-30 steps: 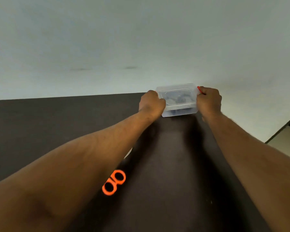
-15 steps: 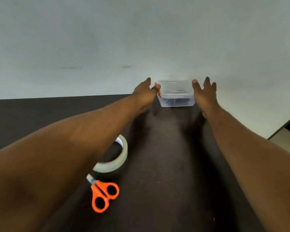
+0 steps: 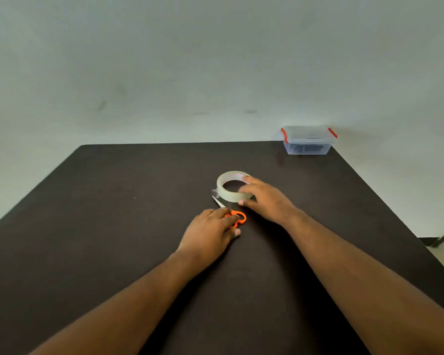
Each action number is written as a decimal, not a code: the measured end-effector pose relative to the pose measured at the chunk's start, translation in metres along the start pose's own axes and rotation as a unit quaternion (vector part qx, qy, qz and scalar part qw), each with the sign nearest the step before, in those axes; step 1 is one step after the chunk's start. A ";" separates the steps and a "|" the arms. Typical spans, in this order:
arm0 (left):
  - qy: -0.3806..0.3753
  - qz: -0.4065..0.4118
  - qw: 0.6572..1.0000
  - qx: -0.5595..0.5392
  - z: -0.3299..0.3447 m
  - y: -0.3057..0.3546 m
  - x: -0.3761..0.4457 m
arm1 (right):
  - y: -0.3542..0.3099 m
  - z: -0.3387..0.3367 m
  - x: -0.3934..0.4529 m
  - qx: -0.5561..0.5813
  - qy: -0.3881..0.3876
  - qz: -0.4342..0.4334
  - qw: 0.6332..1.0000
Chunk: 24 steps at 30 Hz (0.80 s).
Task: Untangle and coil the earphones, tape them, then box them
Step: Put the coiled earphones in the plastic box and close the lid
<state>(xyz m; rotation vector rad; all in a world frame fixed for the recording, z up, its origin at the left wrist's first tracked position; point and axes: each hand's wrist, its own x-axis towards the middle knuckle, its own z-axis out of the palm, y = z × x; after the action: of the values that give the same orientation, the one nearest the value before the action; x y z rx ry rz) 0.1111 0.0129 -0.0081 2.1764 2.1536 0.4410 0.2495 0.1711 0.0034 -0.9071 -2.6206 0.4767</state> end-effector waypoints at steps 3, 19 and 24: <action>0.010 -0.008 1.000 -0.014 0.003 -0.002 -0.005 | -0.007 -0.003 -0.011 0.019 0.046 0.049 0.998; -0.079 0.074 0.993 -0.036 0.028 0.060 0.105 | 0.076 -0.100 -0.090 -0.078 0.199 0.234 0.948; -0.102 0.089 0.991 -0.001 0.041 0.095 0.172 | 0.124 -0.089 -0.086 -0.075 0.187 0.277 0.939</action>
<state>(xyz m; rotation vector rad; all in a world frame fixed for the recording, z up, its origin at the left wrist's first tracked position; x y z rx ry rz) 0.2117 0.1860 0.0031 2.3083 1.8654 0.2161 0.4157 0.2259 0.0156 -1.6203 -2.0553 0.2013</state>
